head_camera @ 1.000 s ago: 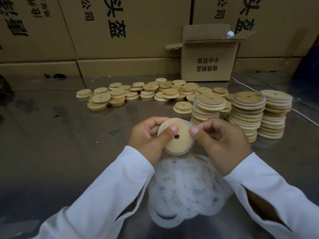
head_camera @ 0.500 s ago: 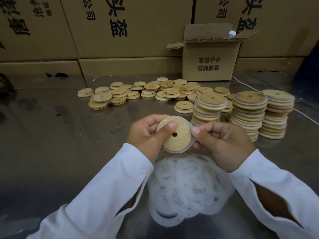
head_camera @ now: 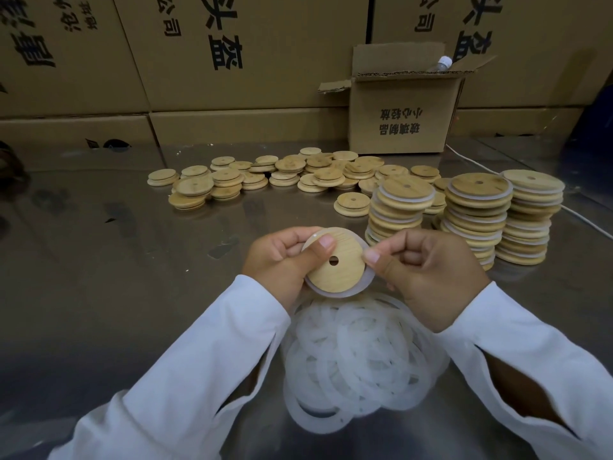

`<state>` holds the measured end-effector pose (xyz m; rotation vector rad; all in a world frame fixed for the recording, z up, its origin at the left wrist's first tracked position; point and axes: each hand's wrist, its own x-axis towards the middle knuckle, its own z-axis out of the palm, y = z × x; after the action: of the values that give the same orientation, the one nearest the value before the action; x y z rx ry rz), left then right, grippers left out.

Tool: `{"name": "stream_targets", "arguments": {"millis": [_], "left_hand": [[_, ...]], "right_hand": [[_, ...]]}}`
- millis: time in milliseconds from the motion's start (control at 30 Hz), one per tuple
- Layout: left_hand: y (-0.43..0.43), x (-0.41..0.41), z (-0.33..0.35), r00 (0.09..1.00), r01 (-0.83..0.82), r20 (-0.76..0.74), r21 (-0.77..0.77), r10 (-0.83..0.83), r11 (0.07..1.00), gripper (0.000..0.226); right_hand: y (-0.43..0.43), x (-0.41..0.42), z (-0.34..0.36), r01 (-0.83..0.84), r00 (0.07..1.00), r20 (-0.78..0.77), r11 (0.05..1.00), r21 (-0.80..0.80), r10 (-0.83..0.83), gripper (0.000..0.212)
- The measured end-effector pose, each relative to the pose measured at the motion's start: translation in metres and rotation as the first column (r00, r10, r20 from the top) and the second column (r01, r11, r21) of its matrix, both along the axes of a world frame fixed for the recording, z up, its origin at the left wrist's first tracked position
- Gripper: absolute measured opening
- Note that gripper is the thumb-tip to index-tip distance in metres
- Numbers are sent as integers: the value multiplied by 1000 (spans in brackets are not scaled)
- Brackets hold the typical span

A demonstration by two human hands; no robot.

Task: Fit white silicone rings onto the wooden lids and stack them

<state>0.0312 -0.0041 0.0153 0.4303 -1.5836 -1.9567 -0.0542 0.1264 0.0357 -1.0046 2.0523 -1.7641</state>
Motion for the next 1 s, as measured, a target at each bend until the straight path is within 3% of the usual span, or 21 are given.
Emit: {"name": "stream_targets", "arguments": {"millis": [200, 400, 600, 833, 1000], "left_hand": [[1, 0, -3, 1000, 24, 12, -4, -24, 1000, 32], [3, 0, -2, 999, 52, 2, 17, -52, 998, 33], [4, 1, -2, 1000, 18, 4, -103, -17, 995, 37], [2, 1, -3, 999, 48, 18, -82, -47, 995, 32], [1, 1, -5, 999, 51, 20, -87, -50, 995, 26]], "right_hand": [[0, -4, -4, 4, 993, 122, 1000, 14, -6, 16], [-1, -5, -5, 19, 992, 122, 1000, -14, -17, 17], [-1, -7, -5, 20, 975, 223, 1000, -19, -15, 16], [0, -7, -5, 6, 986, 169, 1000, -30, -1, 12], [0, -11, -7, -12, 975, 222, 1000, -26, 18, 9]]}}
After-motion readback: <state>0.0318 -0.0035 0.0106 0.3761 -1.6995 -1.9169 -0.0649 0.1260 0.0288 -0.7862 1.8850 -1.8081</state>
